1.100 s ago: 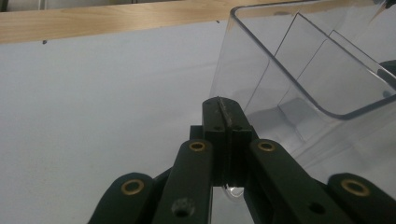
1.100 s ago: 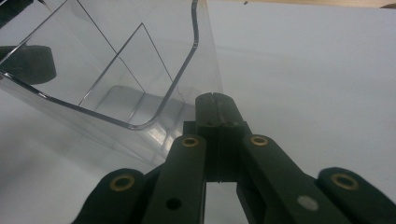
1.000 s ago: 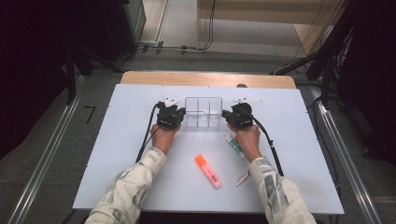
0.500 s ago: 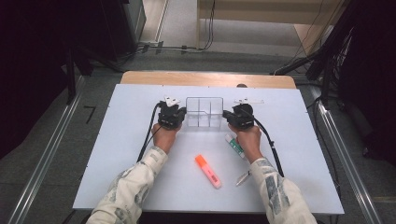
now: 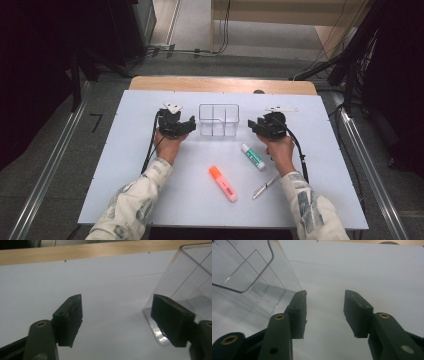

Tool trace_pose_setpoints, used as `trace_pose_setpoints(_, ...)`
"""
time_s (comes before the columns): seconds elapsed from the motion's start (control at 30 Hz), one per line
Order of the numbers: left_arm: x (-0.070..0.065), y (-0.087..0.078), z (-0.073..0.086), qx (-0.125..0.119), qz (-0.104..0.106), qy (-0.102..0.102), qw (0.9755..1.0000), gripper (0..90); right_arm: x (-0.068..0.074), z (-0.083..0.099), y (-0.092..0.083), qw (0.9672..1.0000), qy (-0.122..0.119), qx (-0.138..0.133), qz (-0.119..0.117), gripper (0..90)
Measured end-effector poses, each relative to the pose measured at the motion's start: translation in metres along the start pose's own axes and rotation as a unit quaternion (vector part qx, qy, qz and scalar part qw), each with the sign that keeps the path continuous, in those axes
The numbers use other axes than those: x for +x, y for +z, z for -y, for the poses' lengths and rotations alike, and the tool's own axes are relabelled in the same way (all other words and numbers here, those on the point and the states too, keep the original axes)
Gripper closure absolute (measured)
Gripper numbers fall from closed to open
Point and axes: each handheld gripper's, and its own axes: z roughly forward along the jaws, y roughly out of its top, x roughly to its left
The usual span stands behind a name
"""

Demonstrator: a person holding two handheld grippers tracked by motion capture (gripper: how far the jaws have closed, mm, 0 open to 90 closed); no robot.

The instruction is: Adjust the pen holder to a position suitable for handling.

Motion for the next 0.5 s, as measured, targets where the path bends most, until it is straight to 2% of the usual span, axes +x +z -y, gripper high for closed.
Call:
trace_pose_setpoints(0.07,0.004,-0.005,0.002,-0.005,-0.004,-0.005,1.0000,18.7,-0.008,0.003,-0.010,0.9999,-0.004,-0.001,0.012,40.4)
trace_pose_setpoints(0.17,0.012,-0.017,0.005,-0.006,-0.009,-0.009,0.9999,15.0,-0.017,0.007,-0.021,0.9998,-0.006,-0.007,0.018,33.3)
trace_pose_setpoints(0.23,0.014,-0.021,0.006,-0.009,-0.007,-0.011,0.9999,13.6,-0.022,0.011,-0.028,0.9997,-0.007,-0.012,0.021,29.2)
trace_pose_setpoints(0.27,0.017,-0.028,0.008,-0.012,-0.005,-0.013,0.9998,13.3,-0.025,0.013,-0.031,0.9996,-0.004,-0.013,0.025,26.4)
trace_pose_setpoints(0.37,0.020,-0.035,0.011,-0.012,-0.002,-0.011,0.9999,11.9,-0.030,0.016,-0.037,0.9996,-0.001,-0.016,0.024,23.2)
trace_pose_setpoints(0.4,0.022,-0.038,0.013,-0.010,-0.002,-0.009,0.9999,10.9,-0.034,0.020,-0.043,0.9995,-0.003,-0.014,0.027,19.6)
trace_pose_setpoints(0.5,0.028,-0.047,0.021,-0.015,-0.007,-0.008,0.9998,10.3,-0.036,0.023,-0.050,0.9993,-0.006,-0.015,0.034,18.0)
